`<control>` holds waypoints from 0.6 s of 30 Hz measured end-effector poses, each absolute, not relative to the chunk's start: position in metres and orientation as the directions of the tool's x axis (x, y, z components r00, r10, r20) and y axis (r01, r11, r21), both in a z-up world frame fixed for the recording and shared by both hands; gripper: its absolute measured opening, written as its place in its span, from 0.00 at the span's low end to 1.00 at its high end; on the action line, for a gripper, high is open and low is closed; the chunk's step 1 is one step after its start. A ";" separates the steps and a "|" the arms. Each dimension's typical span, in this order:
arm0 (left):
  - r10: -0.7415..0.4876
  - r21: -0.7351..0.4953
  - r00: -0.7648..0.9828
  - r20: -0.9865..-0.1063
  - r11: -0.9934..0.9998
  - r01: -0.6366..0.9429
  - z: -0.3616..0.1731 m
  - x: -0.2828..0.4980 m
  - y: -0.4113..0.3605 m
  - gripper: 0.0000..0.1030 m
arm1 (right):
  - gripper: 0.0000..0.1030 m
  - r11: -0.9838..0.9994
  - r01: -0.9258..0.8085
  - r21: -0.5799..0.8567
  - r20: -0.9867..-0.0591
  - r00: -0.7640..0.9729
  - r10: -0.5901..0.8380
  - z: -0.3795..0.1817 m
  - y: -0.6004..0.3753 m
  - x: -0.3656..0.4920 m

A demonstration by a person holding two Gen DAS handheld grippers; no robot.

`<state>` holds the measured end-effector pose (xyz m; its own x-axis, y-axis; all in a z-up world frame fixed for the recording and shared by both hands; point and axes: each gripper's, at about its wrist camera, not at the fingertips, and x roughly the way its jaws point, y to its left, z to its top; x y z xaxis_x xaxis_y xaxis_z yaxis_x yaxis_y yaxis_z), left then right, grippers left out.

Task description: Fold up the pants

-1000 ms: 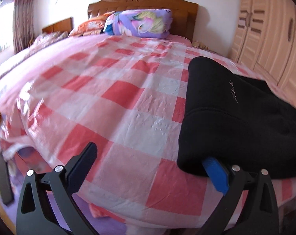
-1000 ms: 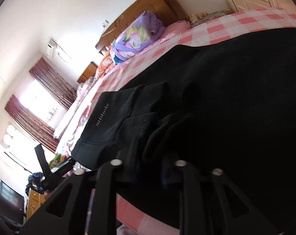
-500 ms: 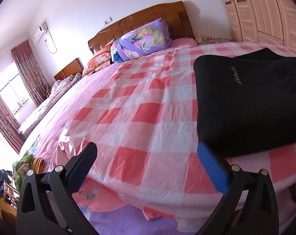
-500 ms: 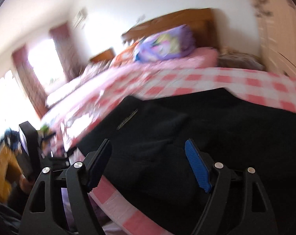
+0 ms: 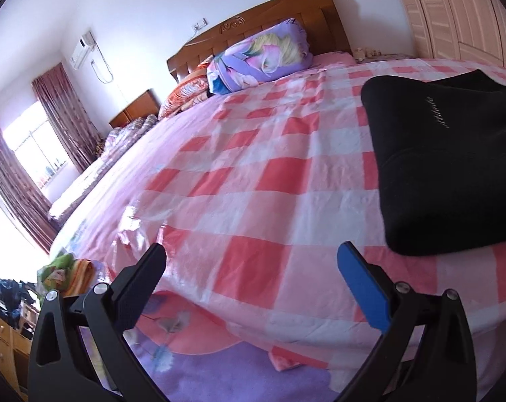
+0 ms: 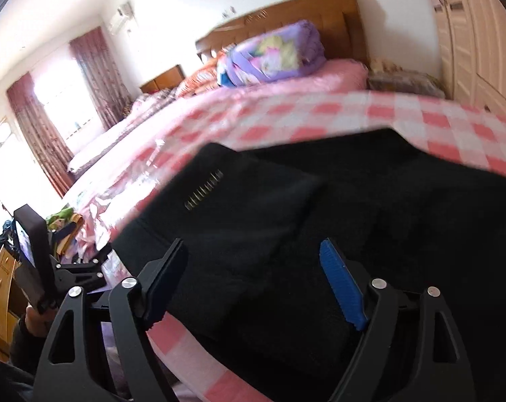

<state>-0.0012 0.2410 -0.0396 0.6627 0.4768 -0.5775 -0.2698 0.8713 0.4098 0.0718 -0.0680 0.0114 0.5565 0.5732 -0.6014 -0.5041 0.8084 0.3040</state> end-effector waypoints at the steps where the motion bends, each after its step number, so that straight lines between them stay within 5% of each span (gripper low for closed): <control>1: 0.485 0.416 0.659 -0.575 0.867 -0.275 -0.038 -0.001 0.242 0.99 | 0.85 0.805 -0.515 0.296 -0.598 0.557 0.576 0.012 -0.064 0.072; 6: 0.598 0.475 0.625 -0.503 0.795 -0.378 -0.018 0.002 0.251 0.99 | 0.86 0.802 -0.548 0.236 -0.657 0.519 0.547 -0.016 -0.046 0.080; 8: 0.563 0.402 0.660 -0.498 0.824 -0.400 0.002 0.002 0.256 0.99 | 0.86 0.802 -0.563 0.200 -0.646 0.539 0.540 -0.018 -0.043 0.076; 13: 0.209 0.052 0.826 -0.524 0.975 -0.214 0.054 0.037 0.239 0.99 | 0.89 0.795 -0.571 0.205 -0.636 0.540 0.552 -0.019 -0.043 0.074; 15: 0.027 -0.016 0.829 -0.559 0.999 -0.043 0.058 0.074 0.213 0.99 | 0.90 0.789 -0.581 0.203 -0.624 0.544 0.561 -0.020 -0.045 0.071; 18: -0.046 0.010 0.807 -0.589 0.998 0.064 0.050 0.117 0.177 0.99 | 0.90 0.778 -0.584 0.233 -0.616 0.531 0.582 -0.020 -0.049 0.074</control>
<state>0.1169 0.1769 0.0504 0.8069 -0.0461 -0.5889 0.0645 0.9979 0.0101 0.0736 -0.0491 -0.0204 0.5306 0.5824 -0.6159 -0.5838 0.7779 0.2326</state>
